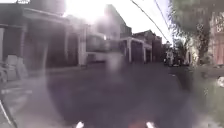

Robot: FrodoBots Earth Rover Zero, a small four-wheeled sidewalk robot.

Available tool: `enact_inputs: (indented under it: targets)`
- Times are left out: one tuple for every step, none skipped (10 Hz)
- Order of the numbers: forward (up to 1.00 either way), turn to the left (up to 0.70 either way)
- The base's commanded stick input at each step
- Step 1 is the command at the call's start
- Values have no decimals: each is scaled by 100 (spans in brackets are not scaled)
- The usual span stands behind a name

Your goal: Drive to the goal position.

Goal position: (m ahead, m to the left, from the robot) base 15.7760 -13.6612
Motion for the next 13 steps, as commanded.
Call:
enact_inputs:
  targets:
    - [70,-28]
    - [70,-28]
    - [70,-28]
    - [70,-28]
    - [70,-12]
    - [70,0]
    - [70,0]
    - [70,0]
    - [70,0]
    - [70,0]
    - [70,0]
    - [70,0]
    - [70,0]
